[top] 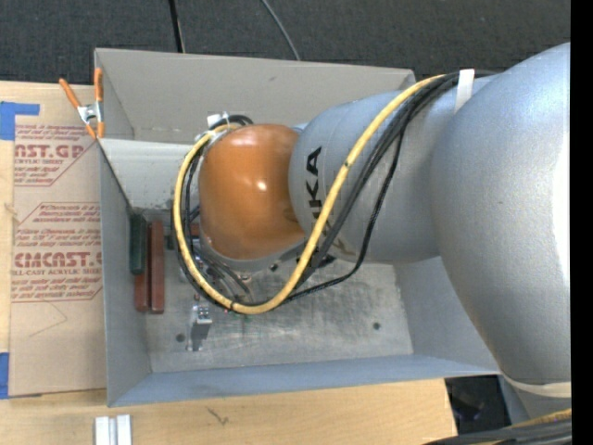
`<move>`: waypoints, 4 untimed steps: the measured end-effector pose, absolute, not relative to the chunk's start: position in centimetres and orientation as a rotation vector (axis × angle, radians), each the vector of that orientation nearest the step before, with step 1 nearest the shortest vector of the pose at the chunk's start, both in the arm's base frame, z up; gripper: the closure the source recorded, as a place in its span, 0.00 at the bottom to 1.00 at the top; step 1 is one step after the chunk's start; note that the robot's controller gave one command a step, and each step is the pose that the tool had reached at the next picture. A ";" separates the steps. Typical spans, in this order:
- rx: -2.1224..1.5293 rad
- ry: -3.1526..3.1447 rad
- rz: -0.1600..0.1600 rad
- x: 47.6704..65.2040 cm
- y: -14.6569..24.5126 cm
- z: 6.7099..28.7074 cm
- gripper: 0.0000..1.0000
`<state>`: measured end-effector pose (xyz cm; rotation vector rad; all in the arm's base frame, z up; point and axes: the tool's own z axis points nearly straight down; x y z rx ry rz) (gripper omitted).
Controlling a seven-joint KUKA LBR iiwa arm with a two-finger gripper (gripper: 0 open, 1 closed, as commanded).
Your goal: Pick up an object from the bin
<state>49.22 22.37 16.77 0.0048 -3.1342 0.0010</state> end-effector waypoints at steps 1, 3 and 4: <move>0.001 -3.141 -0.002 49.5 22.2 17.2 0.00; 0.725 -3.058 -0.003 52.6 23.8 12.0 0.00; 1.051 -2.963 -0.002 54.6 24.6 13.7 0.00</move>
Offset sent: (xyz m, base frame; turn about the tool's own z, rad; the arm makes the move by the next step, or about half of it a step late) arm 0.0527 0.0191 -0.0977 -0.7409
